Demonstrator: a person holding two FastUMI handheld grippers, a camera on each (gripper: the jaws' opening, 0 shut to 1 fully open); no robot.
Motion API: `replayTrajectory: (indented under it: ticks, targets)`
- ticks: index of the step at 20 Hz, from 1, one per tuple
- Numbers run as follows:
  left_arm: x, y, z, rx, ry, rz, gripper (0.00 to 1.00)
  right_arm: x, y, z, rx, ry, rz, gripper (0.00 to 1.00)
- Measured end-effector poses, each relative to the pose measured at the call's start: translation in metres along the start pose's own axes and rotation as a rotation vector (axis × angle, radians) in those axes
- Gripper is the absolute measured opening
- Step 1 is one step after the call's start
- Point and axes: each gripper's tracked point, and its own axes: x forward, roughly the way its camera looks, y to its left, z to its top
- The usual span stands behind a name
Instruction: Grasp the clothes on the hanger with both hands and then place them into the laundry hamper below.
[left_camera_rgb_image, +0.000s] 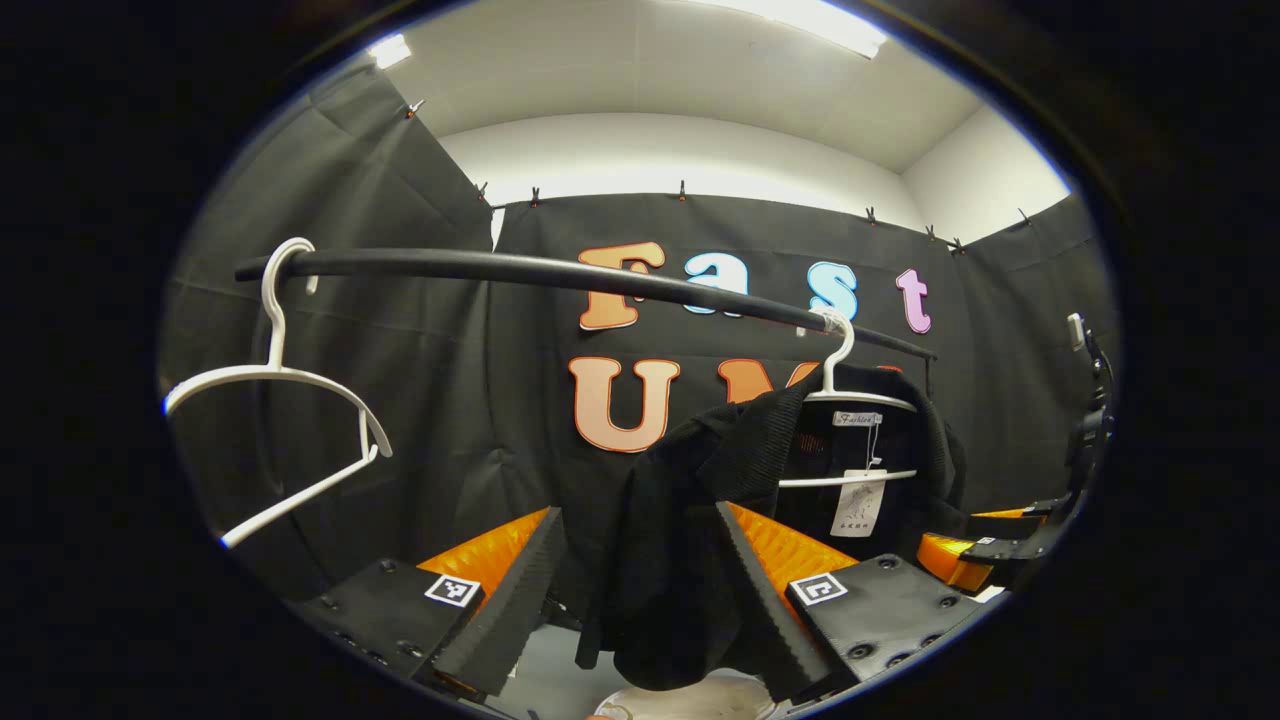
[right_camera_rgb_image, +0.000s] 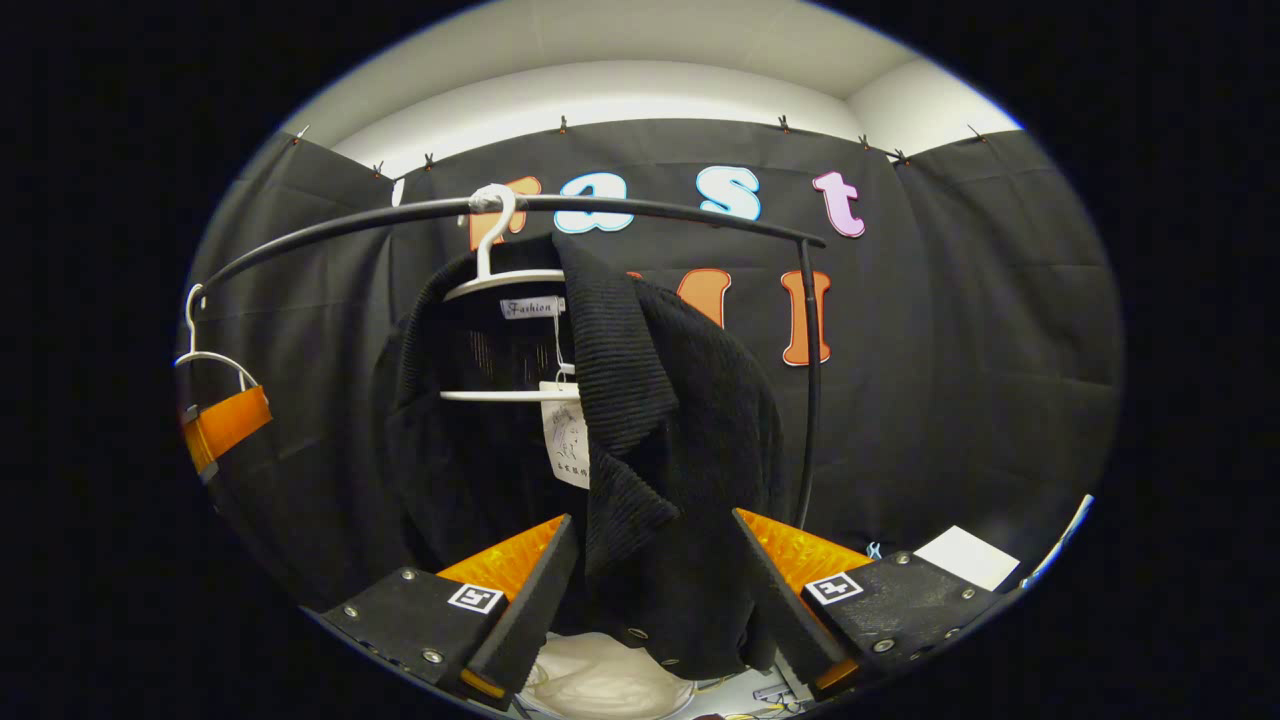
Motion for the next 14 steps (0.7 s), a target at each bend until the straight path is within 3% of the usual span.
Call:
replayTrajectory:
  ticks: [6,10,12,14]
  targets:
    - [0.004,0.006,-0.006,-0.010,0.011,-0.004,0.96,0.039,-0.008,-0.008,-0.028,0.016,-0.079,0.94]
    - [0.004,0.006,-0.010,-0.013,0.020,-0.008,0.93,0.058,-0.008,-0.010,-0.033,0.016,-0.098,0.94]
    - [0.002,0.007,-0.009,-0.007,0.020,-0.009,0.97,0.065,-0.009,-0.010,-0.038,0.011,-0.108,0.94]
    - [0.004,0.004,-0.012,-0.008,0.025,-0.013,0.93,0.072,-0.012,-0.011,-0.043,0.006,-0.118,0.93]
